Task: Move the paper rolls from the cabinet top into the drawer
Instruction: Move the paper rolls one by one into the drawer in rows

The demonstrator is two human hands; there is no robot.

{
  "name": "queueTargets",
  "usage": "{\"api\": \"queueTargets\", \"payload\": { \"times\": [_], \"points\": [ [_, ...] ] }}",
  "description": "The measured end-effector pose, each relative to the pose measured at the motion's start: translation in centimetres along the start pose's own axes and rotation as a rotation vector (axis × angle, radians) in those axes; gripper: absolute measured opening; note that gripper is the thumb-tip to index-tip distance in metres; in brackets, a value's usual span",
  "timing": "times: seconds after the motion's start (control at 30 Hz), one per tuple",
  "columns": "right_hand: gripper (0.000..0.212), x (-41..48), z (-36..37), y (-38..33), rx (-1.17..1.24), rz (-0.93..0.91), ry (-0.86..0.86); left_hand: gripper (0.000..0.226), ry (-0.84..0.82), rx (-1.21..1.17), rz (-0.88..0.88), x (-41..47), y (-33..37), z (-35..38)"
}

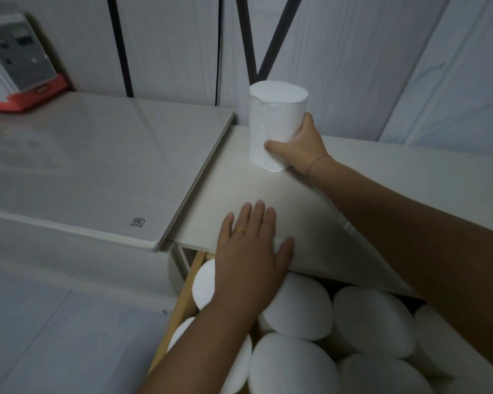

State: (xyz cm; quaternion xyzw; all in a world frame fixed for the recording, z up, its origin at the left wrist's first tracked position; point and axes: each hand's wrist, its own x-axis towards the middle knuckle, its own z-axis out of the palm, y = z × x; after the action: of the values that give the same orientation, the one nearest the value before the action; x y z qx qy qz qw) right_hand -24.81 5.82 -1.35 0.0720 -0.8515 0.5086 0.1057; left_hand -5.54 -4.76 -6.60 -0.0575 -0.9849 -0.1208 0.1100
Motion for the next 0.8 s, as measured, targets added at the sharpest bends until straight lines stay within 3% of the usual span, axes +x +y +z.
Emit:
{"api": "queueTargets", "payload": {
  "times": [0.13, 0.27, 0.57, 0.8],
  "points": [
    [0.082, -5.2, -2.8, 0.1, 0.046, 0.004, -0.050, 0.066, -0.005, 0.005, 0.011, 0.1, -0.2, 0.3],
    [0.081, -10.9, -6.1, 0.1, 0.090, 0.015, -0.082, 0.078, -0.036, -0.043, 0.022, -0.1, -0.2, -0.2],
    [0.090, -22.1, -15.1, 0.8, 0.152, 0.064, -0.178, 0.080, -0.177, -0.899, 0.239, -3.4, 6.3, -3.0],
    [0.085, -29.1, -20.9, 0.9, -0.007, -0.011, -0.308, 0.073, -0.356, -0.912, 0.252, -7.7, 10.2, -1.6]
  ]
}}
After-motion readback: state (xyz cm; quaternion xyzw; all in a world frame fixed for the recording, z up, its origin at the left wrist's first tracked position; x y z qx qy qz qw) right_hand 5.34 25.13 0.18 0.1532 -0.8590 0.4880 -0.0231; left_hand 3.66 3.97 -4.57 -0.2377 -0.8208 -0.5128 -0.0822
